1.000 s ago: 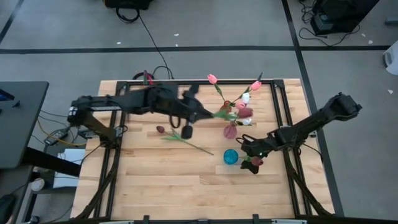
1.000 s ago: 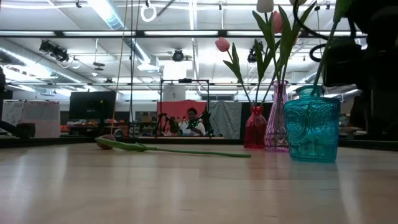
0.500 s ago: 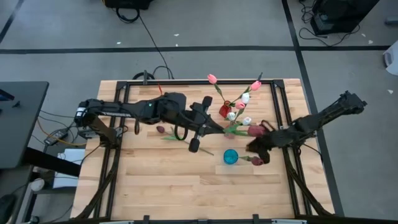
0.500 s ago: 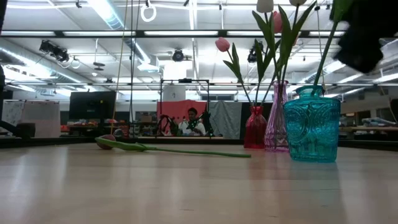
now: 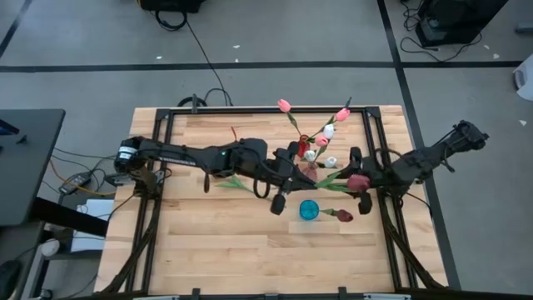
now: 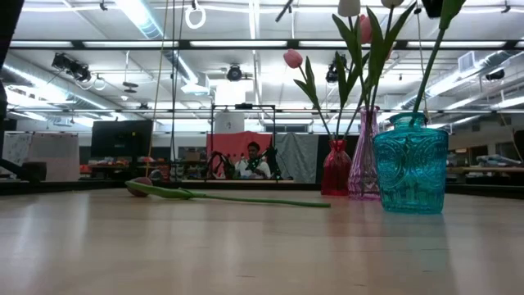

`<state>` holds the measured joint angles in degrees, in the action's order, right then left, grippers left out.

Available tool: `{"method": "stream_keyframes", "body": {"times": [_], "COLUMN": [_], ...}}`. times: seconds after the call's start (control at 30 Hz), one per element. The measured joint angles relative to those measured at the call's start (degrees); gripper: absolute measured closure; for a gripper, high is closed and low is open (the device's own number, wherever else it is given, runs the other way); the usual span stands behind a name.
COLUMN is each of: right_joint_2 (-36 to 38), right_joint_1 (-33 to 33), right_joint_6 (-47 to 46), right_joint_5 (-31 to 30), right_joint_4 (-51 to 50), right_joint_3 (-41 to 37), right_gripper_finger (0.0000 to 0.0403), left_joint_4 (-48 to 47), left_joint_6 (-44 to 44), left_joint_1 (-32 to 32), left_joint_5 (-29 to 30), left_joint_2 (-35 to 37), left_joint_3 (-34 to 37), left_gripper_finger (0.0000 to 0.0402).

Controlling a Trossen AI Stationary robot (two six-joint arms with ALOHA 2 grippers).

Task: Sort flowers into vase by color
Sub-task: Put the right red tulip into the blue vase

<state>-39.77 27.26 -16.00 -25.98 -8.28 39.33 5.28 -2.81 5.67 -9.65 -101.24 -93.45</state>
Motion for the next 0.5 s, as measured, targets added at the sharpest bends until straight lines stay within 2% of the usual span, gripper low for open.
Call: {"method": "stream_keyframes", "body": {"times": [0.1,0.27,0.5], "right_joint_2": [0.0,-0.7,-5.2], "right_joint_1": [1.7,5.4,7.5], "right_joint_6": [4.2,14.5,27.1], "right_joint_5": [-0.8,-7.3,-8.2], "right_joint_4": [3.5,9.0,22.7], "right_joint_3": [0.0,0.0,-0.1], "right_gripper_finger": [0.0268,0.0268,0.0267], "left_joint_4": [1.0,2.3,5.7], "left_joint_6": [0.0,0.1,1.9], "left_joint_1": [0.0,0.1,0.1], "left_joint_5": [1.0,1.8,4.3], "left_joint_2": [-0.1,-0.2,-0.2], "left_joint_3": [0.0,0.0,0.0], "left_gripper_finger": [0.0386,0.0386,0.0386]}}
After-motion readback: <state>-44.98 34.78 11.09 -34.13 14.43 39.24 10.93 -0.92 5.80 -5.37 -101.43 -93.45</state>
